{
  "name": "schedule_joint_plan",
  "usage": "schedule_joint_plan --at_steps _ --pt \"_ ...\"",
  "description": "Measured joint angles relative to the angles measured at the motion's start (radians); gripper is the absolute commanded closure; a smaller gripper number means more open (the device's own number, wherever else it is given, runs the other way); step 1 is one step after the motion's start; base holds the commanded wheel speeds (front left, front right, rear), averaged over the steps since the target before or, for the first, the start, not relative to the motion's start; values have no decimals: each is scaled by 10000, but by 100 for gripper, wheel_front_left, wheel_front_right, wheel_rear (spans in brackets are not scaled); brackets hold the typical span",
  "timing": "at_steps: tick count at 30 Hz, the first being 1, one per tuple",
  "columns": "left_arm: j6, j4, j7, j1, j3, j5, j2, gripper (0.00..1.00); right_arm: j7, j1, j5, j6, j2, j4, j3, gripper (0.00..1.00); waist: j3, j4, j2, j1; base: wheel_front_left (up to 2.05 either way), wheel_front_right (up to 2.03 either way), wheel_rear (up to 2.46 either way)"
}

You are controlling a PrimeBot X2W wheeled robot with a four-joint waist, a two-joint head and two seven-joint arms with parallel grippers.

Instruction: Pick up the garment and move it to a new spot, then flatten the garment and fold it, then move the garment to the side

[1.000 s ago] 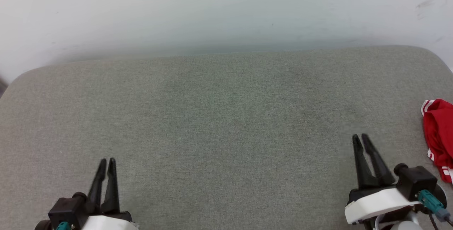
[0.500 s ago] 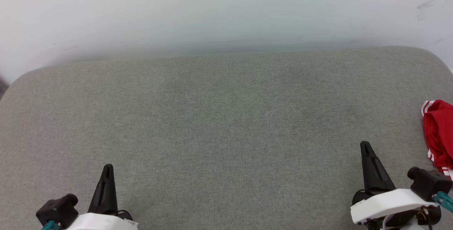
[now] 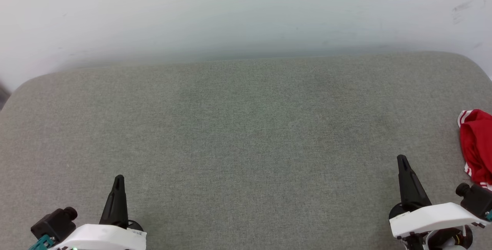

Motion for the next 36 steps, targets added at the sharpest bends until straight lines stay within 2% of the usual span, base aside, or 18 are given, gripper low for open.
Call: schedule_joint_plan --at_steps 36 --pt "0 581 1160 -644 -10 -4533 6 100 1106 -231 4654 0 -33 163 -360 100 -91 44 0 0 0 0 0"
